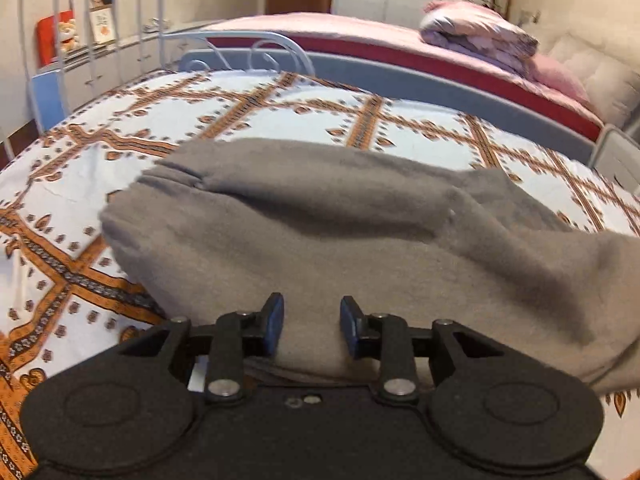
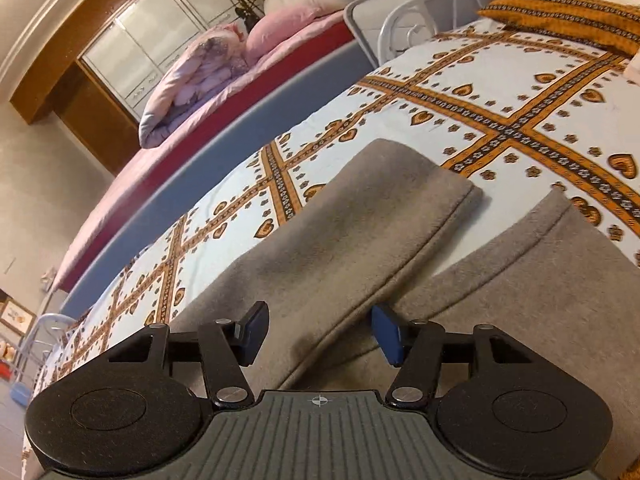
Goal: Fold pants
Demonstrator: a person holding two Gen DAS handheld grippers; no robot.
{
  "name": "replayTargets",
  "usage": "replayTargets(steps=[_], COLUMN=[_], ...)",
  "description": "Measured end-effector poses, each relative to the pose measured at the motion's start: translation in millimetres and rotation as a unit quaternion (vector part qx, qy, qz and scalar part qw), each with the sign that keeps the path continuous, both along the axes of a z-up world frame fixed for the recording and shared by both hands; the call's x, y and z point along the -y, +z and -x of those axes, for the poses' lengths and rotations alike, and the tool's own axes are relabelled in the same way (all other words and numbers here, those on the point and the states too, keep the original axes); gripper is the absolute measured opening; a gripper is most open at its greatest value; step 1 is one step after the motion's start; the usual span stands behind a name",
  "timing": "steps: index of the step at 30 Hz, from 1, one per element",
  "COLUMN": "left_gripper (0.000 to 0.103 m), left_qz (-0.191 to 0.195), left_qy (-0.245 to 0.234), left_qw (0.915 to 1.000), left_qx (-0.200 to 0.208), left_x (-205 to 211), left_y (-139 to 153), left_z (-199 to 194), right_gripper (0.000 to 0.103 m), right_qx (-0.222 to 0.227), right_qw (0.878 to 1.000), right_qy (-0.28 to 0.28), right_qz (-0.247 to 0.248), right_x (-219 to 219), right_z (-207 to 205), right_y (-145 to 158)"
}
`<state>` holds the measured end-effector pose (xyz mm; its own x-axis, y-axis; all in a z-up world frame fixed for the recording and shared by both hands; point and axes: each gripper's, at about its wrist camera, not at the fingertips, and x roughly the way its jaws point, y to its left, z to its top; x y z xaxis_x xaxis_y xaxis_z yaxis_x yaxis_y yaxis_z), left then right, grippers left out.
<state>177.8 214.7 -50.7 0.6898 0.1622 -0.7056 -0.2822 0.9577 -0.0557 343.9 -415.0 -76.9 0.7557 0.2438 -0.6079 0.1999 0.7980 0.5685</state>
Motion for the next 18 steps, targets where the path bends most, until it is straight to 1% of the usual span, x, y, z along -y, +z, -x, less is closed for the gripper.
replayTargets(steps=[1, 3, 4, 5, 6, 7, 8, 10, 12, 13, 15, 16, 17, 18], left_gripper=[0.022, 0.022, 0.022, 0.022, 0.022, 0.022, 0.022, 0.022, 0.022, 0.022, 0.022, 0.022, 0.022, 0.022], left_qz=[-0.004, 0.004, 0.011, 0.010, 0.001, -0.004, -0.002, 0.011, 0.018, 0.022, 0.024, 0.027, 0.034, 0.044], left_qy=[0.009, 0.014, 0.012, 0.006, -0.002, -0.007, -0.009, -0.012, -0.019, -0.023, -0.034, -0.039, -0.040, -0.040], left_qw=[0.9999, 0.9999, 0.9999, 0.9999, 0.9999, 0.9999, 0.9999, 0.9998, 0.9996, 0.9995, 0.9991, 0.9989, 0.9986, 0.9982], left_qx=[0.000, -0.001, -0.007, -0.012, -0.012, -0.012, -0.012, -0.009, -0.008, -0.008, -0.008, -0.008, -0.006, -0.003], left_x=[-3, -10, -13, -13, -11, -11, -12, -17, -21, -22, -24, -25, -27, -30], left_y=[0, -1, -4, -6, -7, -7, -7, -8, -8, -8, -9, -10, -9, -9], left_z=[0, 0, 0, -1, -1, -1, 0, 2, 6, 8, 12, 13, 15, 16], right_gripper=[0.054, 0.053, 0.037, 0.005, 0.005, 0.005, 0.005, 0.005, 0.005, 0.005, 0.005, 0.005, 0.005, 0.005], right_qx=[-0.004, -0.010, -0.010, -0.016, -0.026, -0.023, -0.008, 0.023, 0.059, 0.061, 0.051, 0.036, 0.007, -0.035], right_qw=[1.000, 1.000, 1.000, 1.000, 0.999, 1.000, 1.000, 1.000, 0.998, 0.997, 0.997, 0.997, 0.996, 0.997], right_qy=[-0.002, -0.005, -0.006, -0.007, 0.001, 0.004, 0.004, 0.004, 0.012, 0.017, 0.023, 0.027, 0.025, 0.024], right_qz=[-0.001, -0.016, -0.020, -0.015, -0.019, -0.017, -0.004, 0.014, 0.034, 0.042, 0.056, 0.069, 0.081, 0.064], right_x=[1, 5, 8, 9, 11, 11, 11, 10, 12, 14, 19, 20, 23, 29], right_z=[-2, -6, -7, -9, -12, -11, -7, 7, 30, 42, 73, 84, 91, 90], right_y=[-3, -9, -10, -10, -11, -10, -2, 20, 49, 60, 72, 69, 58, 40])
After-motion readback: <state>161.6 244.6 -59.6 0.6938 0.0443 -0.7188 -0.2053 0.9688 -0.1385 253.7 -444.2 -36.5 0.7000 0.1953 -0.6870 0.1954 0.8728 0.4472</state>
